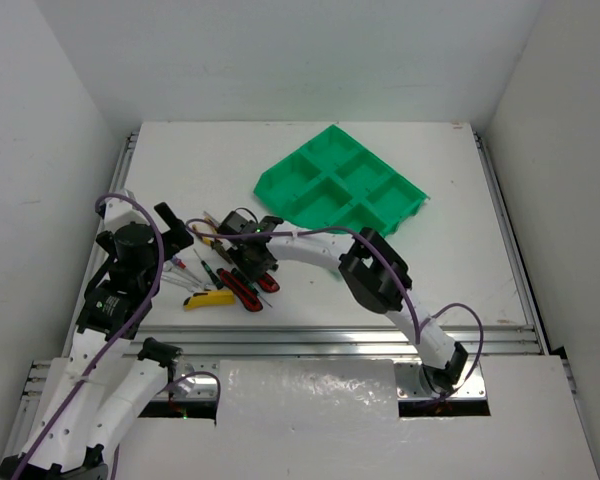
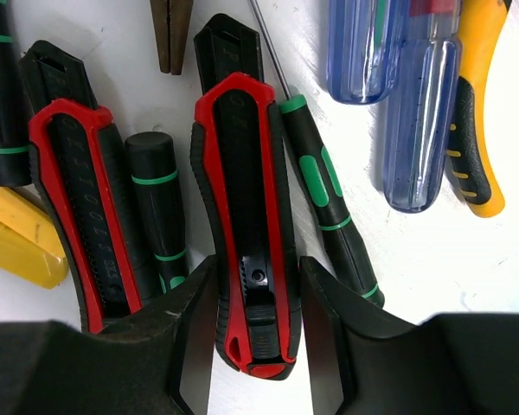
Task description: Sort the tools into containers
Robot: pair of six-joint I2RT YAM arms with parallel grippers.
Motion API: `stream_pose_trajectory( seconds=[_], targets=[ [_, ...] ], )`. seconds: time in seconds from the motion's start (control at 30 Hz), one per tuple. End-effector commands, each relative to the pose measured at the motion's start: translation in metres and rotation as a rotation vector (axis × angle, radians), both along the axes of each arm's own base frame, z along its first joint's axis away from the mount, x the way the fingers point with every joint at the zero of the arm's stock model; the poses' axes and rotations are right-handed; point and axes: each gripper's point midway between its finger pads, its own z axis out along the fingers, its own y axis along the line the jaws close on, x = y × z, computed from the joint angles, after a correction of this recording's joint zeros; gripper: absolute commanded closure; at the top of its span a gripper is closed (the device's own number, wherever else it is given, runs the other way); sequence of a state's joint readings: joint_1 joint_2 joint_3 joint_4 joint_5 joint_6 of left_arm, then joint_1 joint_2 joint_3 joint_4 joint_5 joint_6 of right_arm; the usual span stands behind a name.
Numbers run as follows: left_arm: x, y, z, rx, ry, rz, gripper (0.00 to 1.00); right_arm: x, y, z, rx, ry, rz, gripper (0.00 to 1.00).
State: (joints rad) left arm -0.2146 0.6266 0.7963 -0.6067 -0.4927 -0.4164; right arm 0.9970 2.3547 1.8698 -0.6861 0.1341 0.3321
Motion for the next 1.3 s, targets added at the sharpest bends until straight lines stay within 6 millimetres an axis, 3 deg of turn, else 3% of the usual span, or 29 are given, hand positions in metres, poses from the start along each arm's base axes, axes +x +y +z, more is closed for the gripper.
stream_pose_trajectory(
  seconds=[0.0,0.1,0.13,0.2,0.23,0.3,0.53,0.7,0.87,0.97,1.0,1.1,1.17,1.2,1.27],
  targets=[
    [0.004,0.0,0.014,-0.014,-0.057,0.001,0.01,0.0,-0.009,0.0,-0.019,-0.024,-0.007,0.61],
    [0.005,0.0,0.015,-0.013,-0.059,-0.001,0.01,-0.006,-0.014,-0.008,-0.019,-0.007,-0.01,0.64],
    [0.004,0.0,0.015,-0.013,-0.058,-0.001,0.01,-0.007,-0.015,-0.008,-0.019,-0.004,-0.011,0.69],
    [0.005,0.0,0.015,-0.013,-0.058,-0.001,0.01,-0.01,-0.017,-0.008,-0.015,0.002,-0.015,0.88],
    [0.005,0.0,0.014,-0.013,-0.056,-0.001,0.01,-0.01,-0.015,0.001,0.005,-0.007,-0.015,0.94],
    [0.005,0.0,0.014,-0.013,-0.056,-0.001,0.01,-0.012,-0.015,0.009,0.021,-0.01,-0.011,0.95],
    [0.005,0.0,0.014,-0.012,-0.055,-0.001,0.01,-0.01,-0.014,0.096,0.195,-0.115,-0.015,0.96],
    [0.005,0.0,0.014,-0.012,-0.055,-0.001,0.01,-0.004,-0.035,0.131,0.223,-0.177,-0.056,0.97],
    [0.005,-0.001,0.014,-0.014,-0.055,-0.004,0.01,0.034,-0.089,0.159,0.248,-0.241,-0.209,0.98],
    [0.005,-0.001,0.014,-0.013,-0.056,-0.007,0.01,0.071,-0.143,0.166,0.242,-0.29,-0.382,0.99],
    [0.005,-0.001,0.014,-0.013,-0.054,-0.006,0.01,0.081,-0.159,0.177,0.276,-0.309,-0.451,0.99],
    [0.006,-0.002,0.013,-0.013,-0.052,-0.01,0.01,0.129,-0.237,0.178,0.288,-0.355,-0.685,0.99],
    [0.006,-0.003,0.013,-0.014,-0.05,-0.013,0.01,0.147,-0.259,0.182,0.297,-0.369,-0.742,0.99],
    [0.006,-0.002,0.013,-0.013,-0.051,-0.014,0.01,0.159,-0.281,0.171,0.265,-0.361,-0.788,0.99],
    [0.007,-0.003,0.013,-0.014,-0.051,-0.017,0.01,0.173,-0.297,0.172,0.247,-0.354,-0.83,0.99]
  ],
)
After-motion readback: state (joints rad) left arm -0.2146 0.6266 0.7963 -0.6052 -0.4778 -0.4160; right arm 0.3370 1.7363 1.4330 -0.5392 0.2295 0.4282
